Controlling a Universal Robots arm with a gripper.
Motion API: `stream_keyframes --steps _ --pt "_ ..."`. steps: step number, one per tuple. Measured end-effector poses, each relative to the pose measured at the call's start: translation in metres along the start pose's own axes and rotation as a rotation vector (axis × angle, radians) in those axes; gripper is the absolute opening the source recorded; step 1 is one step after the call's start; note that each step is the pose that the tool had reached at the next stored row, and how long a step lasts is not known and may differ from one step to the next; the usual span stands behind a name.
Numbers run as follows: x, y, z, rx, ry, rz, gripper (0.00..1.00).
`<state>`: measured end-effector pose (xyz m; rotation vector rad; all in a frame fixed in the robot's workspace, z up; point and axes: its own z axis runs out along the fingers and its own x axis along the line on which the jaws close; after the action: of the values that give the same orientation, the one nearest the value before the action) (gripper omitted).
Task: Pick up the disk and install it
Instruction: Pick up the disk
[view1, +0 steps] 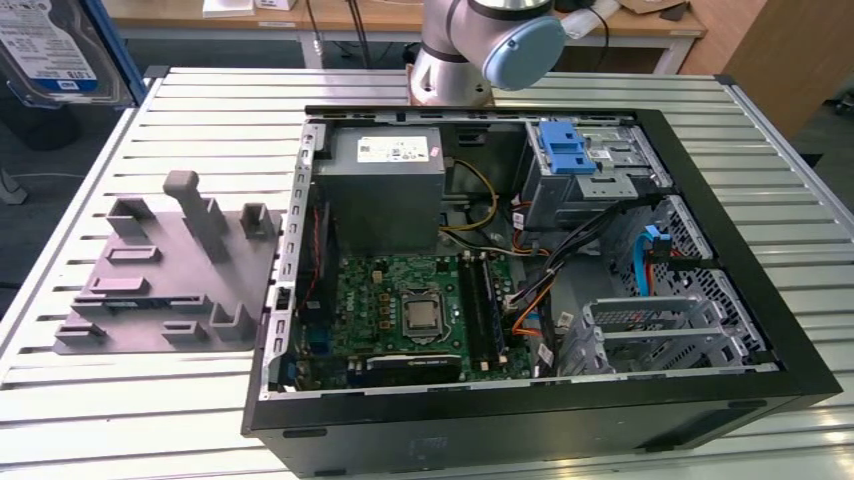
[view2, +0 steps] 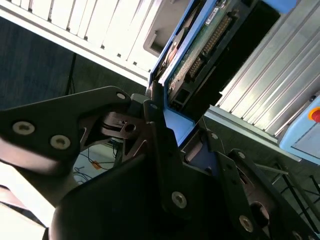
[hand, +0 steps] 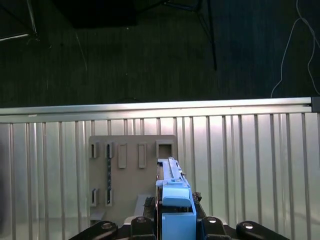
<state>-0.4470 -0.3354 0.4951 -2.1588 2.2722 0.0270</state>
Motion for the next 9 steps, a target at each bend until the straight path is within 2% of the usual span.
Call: stream_keyframes --steps 9 --pt "-0.0001 -0.0011 -0.0002 0.0002 -0.0003 0.000 0.36"
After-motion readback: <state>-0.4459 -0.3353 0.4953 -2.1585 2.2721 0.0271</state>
